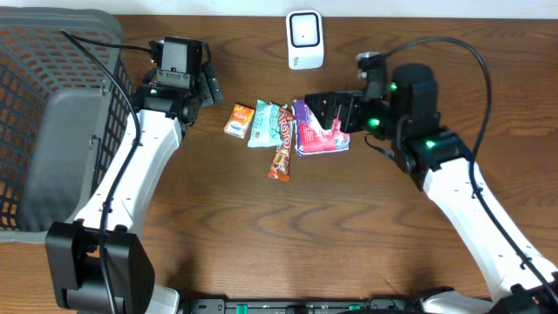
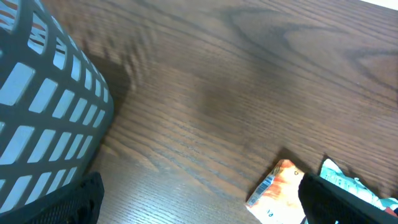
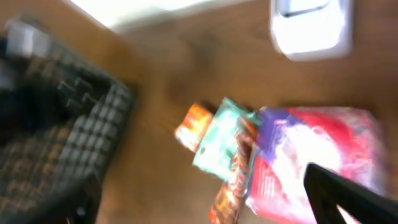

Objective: Scan the item barcode
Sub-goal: 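Reach the right gripper toward the red-purple box and grasp it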

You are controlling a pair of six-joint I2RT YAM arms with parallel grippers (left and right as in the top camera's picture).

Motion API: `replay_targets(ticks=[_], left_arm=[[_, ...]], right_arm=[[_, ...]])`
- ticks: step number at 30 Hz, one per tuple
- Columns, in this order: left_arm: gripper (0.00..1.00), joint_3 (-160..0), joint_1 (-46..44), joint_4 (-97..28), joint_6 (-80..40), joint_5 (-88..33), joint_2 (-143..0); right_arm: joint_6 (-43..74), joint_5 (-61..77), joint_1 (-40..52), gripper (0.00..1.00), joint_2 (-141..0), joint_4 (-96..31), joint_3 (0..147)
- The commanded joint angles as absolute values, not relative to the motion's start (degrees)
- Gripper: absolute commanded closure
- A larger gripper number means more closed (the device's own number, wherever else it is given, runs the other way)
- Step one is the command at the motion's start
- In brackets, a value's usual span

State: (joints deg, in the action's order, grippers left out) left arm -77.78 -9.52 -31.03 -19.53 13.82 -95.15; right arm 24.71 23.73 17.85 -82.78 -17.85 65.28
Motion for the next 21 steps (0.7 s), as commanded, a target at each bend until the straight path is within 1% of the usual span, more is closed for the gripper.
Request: replay_targets(ticks=[1,3,5,9,21], left_arm=[[0.01,-77.7,-9.3,-31.0,-20.0,14.2,-95.3],[0.01,-77.7,-9.3,-31.0,-20.0,14.2,-95.3],[0.01,-77.7,-9.3,-31.0,-20.0,14.2,-95.3],[0.01,-77.7,-9.3,-31.0,-20.0,14.2,-95.3],[0.01,-77.7,-9.3,-31.0,-20.0,14.2,-95.3]], right_arm=[[21.5,5.2,19.2,0.01,-85.6,-28.1,75.3],[20.2,-0.1,19.4,0.01,-88.9,-39.0,82.5],[18.7,-2.2,19.3,0.01,-91.9,-46.1,87.7],[17.8,-2.3,19.1,0.01,-97.5,-55.5,93.7],[16.2,-0.1,19.5,0.01,-110.5,-53.3,93.6]])
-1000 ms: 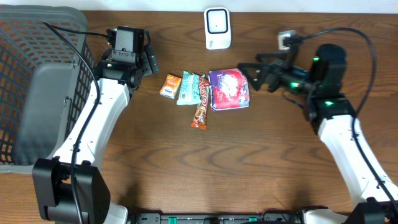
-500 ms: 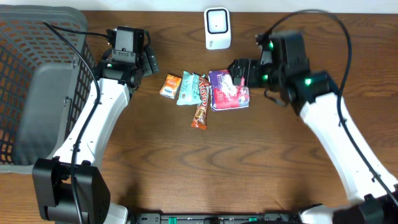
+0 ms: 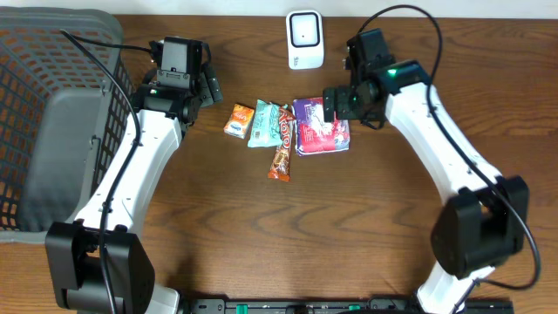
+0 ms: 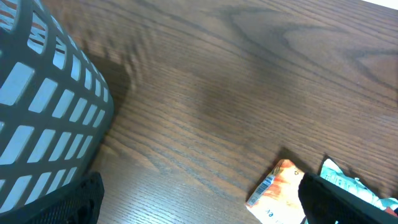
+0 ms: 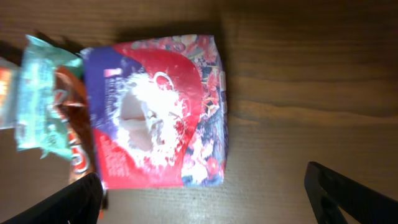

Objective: Scan the item barcode
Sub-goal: 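Reach the right gripper toward the red-purple box and grasp it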

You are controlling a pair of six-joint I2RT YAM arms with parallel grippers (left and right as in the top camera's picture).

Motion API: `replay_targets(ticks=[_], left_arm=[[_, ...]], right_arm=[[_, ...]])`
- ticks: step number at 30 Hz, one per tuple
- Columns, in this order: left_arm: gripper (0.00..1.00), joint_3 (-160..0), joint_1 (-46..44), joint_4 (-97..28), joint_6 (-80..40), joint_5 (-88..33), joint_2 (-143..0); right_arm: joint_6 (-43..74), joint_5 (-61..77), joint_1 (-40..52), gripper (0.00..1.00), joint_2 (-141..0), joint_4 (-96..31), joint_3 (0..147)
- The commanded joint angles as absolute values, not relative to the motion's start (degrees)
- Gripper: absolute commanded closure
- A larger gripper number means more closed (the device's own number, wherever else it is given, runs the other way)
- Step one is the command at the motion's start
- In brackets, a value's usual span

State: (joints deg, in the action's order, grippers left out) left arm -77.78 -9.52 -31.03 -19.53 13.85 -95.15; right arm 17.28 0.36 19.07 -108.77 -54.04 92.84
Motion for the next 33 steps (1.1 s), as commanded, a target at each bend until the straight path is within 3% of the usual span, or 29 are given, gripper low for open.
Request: replay_targets(ticks=[1,7,15,19,25,33], left_arm=[[0.01,-77.7,-9.3,-31.0,-20.0,14.2,-95.3],[0.01,-77.7,-9.3,-31.0,-20.0,14.2,-95.3],[0.01,-77.7,-9.3,-31.0,-20.0,14.2,-95.3],[0.01,-77.7,-9.3,-31.0,-20.0,14.2,-95.3],[0.01,-77.7,-9.3,-31.0,-20.0,14.2,-95.3],[0.01,-77.7,-9.3,-31.0,-20.0,14.2,-95.3]], right_arm=[[16.2,-0.2,19.5,0.01,-111.3,-53.1,93.6],[16.2,2.2,17.7,0.01,-115.2,-52.6,93.6],[8.4,23.4,11.0,0.02,-118.0,-48.4,93.6],[6.2,28.8,7.9,0.14,-119.8,-48.6,93.6],[1.6,36.5,6.1,0.11,-123.8,-49.1,93.2],[1.6,40.9,6.3,0.37,-128.3,-47.7,93.2]])
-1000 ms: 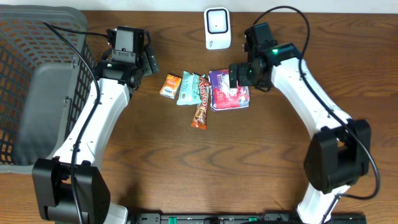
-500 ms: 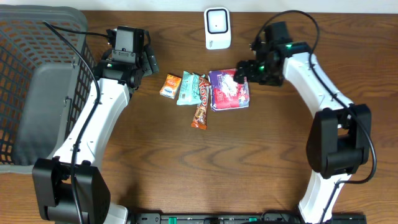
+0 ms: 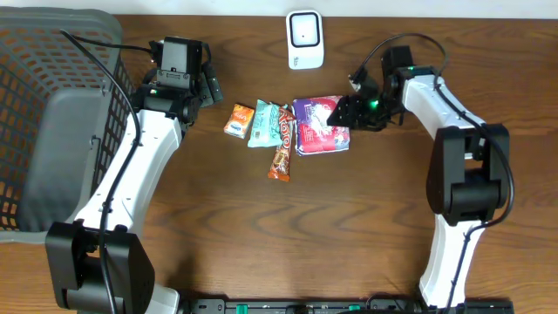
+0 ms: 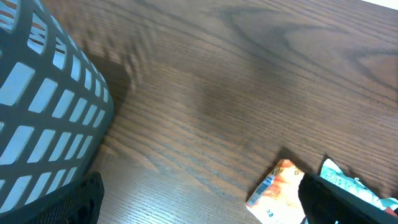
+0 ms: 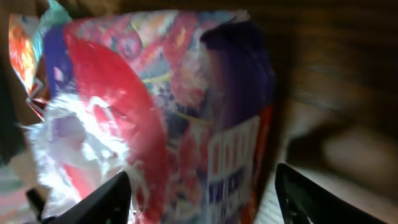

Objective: Scan the item barcode

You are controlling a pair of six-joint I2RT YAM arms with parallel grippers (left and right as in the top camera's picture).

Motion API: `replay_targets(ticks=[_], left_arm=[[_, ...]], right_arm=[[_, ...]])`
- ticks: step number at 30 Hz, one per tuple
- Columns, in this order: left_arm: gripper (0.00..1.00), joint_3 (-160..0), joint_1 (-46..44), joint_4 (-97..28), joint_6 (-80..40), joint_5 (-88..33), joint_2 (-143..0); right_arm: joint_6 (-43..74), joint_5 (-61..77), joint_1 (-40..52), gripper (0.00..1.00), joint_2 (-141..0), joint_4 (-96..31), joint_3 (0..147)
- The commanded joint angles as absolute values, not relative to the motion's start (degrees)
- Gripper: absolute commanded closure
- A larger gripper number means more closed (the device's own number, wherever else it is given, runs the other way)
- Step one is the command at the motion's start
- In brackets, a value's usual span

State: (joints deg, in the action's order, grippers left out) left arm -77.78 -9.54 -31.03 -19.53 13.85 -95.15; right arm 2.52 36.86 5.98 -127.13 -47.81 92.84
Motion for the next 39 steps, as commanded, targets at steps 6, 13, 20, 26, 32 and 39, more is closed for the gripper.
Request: replay_targets(ticks=[6,13,20,26,32,39], left_arm=[[0.01,-77.7,-9.3,-31.0,-20.0,14.2,-95.3],[0.01,-77.7,-9.3,-31.0,-20.0,14.2,-95.3],[0.01,-77.7,-9.3,-31.0,-20.0,14.2,-95.3],[0.01,-77.7,-9.3,-31.0,-20.0,14.2,-95.3],[0.01,-77.7,-9.3,-31.0,-20.0,14.2,-95.3],[0.01,-77.7,-9.3,-31.0,-20.0,14.2,-95.3]], right_arm=[[1.7,41.2,7.2,0.66,-128.5,-47.0,93.2],[4.3,41.7,7.6,0.94,-128.5,-47.1,93.2],[4.7,40.2,7.6,0.99,-128.4,-47.7,93.2],[10.5,23.4,7.6,0.99,-124.4,-53.5,97.2],[10.7,-1.3,9.0,0.99,-116.9,-63.0,104.6],[19.6,-31.2,14.0,0.99,-112.9,-69.4,104.9]])
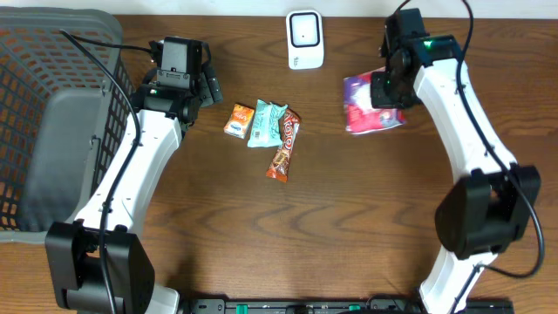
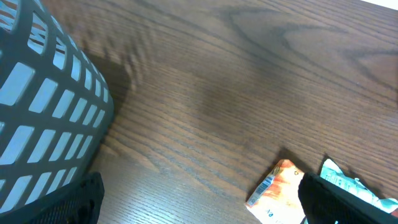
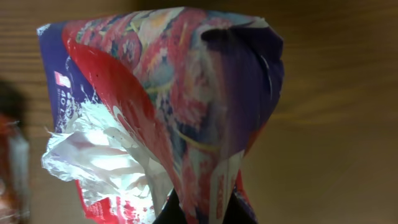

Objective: Scan the item barcode

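The purple-and-red snack packet (image 1: 370, 105) hangs off the table to the right of the white barcode scanner (image 1: 305, 39). My right gripper (image 1: 385, 85) is shut on it. In the right wrist view the packet (image 3: 168, 99) fills the frame, pinched between the dark fingertips (image 3: 177, 214) at the bottom edge. No barcode shows on the face I see. My left gripper (image 2: 199, 202) stands open and empty near the basket, just left of the orange packet (image 2: 277, 185).
A dark mesh basket (image 1: 48, 113) takes up the left end of the table. An orange packet (image 1: 238, 120), a teal packet (image 1: 267, 124) and a brown chocolate bar (image 1: 283, 145) lie together mid-table. The left arm reaches along the basket's right side.
The purple-and-red packet left its place beside the other snacks and is now held up to the right, near the scanner, in my shut right gripper. The left arm has not moved.
My right gripper first hovered open over the snack pile, then stood right above the purple-and-red packet. It then sat low at the packet's right edge. Now it is shut on the packet, away from the pile. The left gripper stayed open and still throughout.
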You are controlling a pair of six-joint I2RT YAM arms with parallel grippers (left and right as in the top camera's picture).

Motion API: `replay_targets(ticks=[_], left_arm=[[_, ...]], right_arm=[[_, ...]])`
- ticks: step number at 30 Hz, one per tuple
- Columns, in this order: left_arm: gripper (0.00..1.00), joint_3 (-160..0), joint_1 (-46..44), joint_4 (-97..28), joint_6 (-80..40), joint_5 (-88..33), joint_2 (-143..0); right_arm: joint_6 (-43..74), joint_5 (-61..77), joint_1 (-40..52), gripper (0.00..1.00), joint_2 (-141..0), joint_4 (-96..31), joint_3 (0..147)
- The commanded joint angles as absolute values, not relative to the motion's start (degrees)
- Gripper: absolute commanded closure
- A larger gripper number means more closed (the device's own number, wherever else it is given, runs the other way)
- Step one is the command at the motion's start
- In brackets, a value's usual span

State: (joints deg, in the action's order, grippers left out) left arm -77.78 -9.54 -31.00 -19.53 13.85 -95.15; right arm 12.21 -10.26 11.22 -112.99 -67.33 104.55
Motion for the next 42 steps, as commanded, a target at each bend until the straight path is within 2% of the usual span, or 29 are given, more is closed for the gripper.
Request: replay_targets(ticks=[1,4,11,18,20,22,23,28,31,33,38,42], left_arm=[[0.01,-77.7,-9.3,-31.0,-20.0,14.2,-95.3],[0.01,-77.7,-9.3,-31.0,-20.0,14.2,-95.3],[0.01,-77.7,-9.3,-31.0,-20.0,14.2,-95.3],[0.01,-77.7,-9.3,-31.0,-20.0,14.2,-95.3],[0.01,-77.7,-9.3,-31.0,-20.0,14.2,-95.3],[0.01,-77.7,-9.3,-31.0,-20.0,14.2,-95.3],[0.01,-77.7,-9.3,-31.0,-20.0,14.2,-95.3],[0.01,-77.7,-9.3,-31.0,-20.0,14.2,-95.3],[0.01,-77.7,-9.3,-31.0,-20.0,14.2,-95.3],[0.01,-77.7,-9.3,-31.0,-20.0,14.2,-95.3],[0.01,-77.7,-9.3,-31.0,-20.0,14.2,-95.3],[0.01,-77.7,-9.3,-31.0,-20.0,14.2,-95.3]], right_arm=[[22.9,-36.6,14.8,0.99,-113.3,-70.5,104.5],[28.6,-46.6,16.4,0.99,-114.4,-70.7,101.3],[28.7,-46.6,18.4,0.99,-116.8,-65.0,93.5],[28.7,-43.3,23.6,0.97,-117.4,-60.6,92.0],[28.7,-42.0,25.1,0.74,-117.4,-58.9,92.0],[28.7,-38.2,26.6,0.56,-117.4,-56.8,92.0],[28.6,-36.5,27.2,0.5,-117.4,-56.1,92.0],[28.7,-31.3,30.7,0.43,-117.4,-52.6,92.0],[28.6,-30.9,32.4,0.22,-117.3,-51.4,93.0],[27.6,-30.9,33.0,0.16,-117.2,-51.4,94.9],[21.0,-28.0,32.6,0.06,-117.2,-53.2,104.3],[19.2,-26.6,30.7,0.05,-117.2,-57.4,111.7]])
